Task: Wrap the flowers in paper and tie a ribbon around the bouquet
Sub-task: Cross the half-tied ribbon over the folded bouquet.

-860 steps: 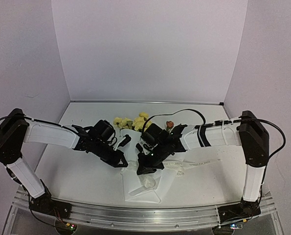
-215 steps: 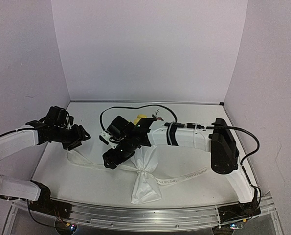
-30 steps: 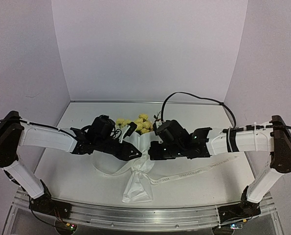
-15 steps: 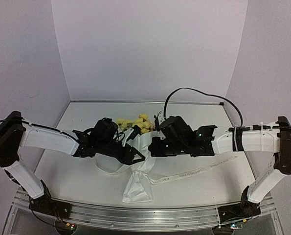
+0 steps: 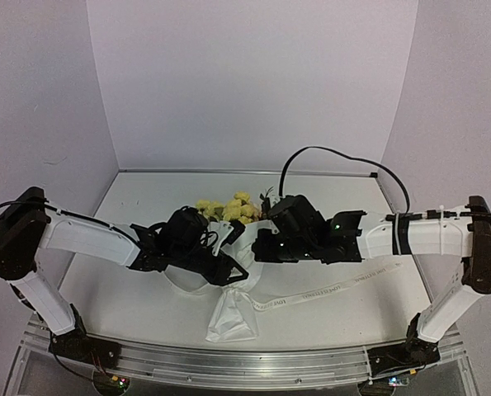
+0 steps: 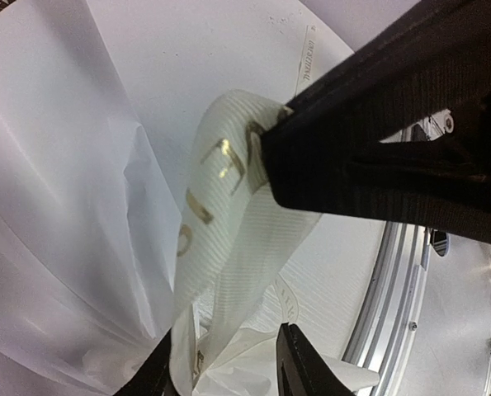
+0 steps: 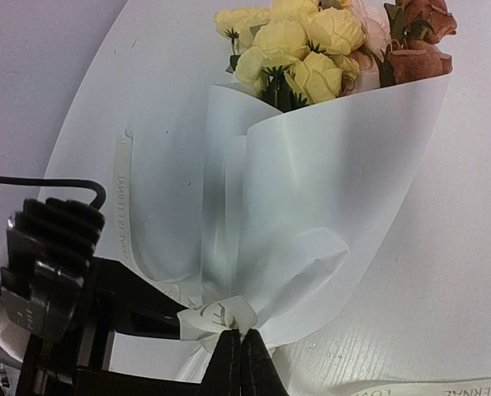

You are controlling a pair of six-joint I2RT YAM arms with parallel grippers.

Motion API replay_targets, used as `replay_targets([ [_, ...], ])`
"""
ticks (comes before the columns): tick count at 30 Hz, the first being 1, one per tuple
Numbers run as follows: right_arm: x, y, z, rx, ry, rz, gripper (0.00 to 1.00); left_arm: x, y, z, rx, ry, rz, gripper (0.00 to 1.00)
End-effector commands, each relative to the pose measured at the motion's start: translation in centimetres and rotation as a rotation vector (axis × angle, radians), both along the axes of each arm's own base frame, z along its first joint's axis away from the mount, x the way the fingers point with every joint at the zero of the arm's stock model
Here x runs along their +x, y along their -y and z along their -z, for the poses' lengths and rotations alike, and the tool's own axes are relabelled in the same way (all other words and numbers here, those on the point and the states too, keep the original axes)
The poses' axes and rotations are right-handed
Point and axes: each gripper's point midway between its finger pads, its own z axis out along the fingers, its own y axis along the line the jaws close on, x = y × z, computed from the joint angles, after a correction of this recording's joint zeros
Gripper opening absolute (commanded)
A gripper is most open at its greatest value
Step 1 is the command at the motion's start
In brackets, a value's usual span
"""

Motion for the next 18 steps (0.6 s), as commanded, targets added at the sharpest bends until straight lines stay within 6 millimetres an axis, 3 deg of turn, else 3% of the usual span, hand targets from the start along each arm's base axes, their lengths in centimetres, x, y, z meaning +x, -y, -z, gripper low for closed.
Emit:
replay_targets([
  [1,1.2,0.1,-1.5,0.024,0.023,0.068,0.00,1.2,1.0,-1.1,0.008,0.078,-0.042,0.34],
  [5,1.0,0.7,-0.8,0.008,0.004,0.092,0.00,1.6,0.8,-1.2,0.017,0.104,-0.072,0.26],
  [8,1.0,1.6,-0.4,-0.009,-0.002,0.124,0.02,2.0,0.6,-1.0,0.028,0.126,-0.093,0.10],
  [11,0.8,2.9,-0.4,-0.033,-0.010,0.155,0.37,2.0,0.6,-0.8,0.029,0.133,-0.090,0.02],
  [14,0.3,6.3,0.3,-0.098,-0.026,0.250,0.60,1.8,0.6,-0.8,0.023,0.144,-0.081,0.00],
  [18,-1.1,13.4,2.8,-0.195,-0.065,0.430,0.67,1.6,0.6,-1.3,0.005,0.162,-0.066,0.00],
])
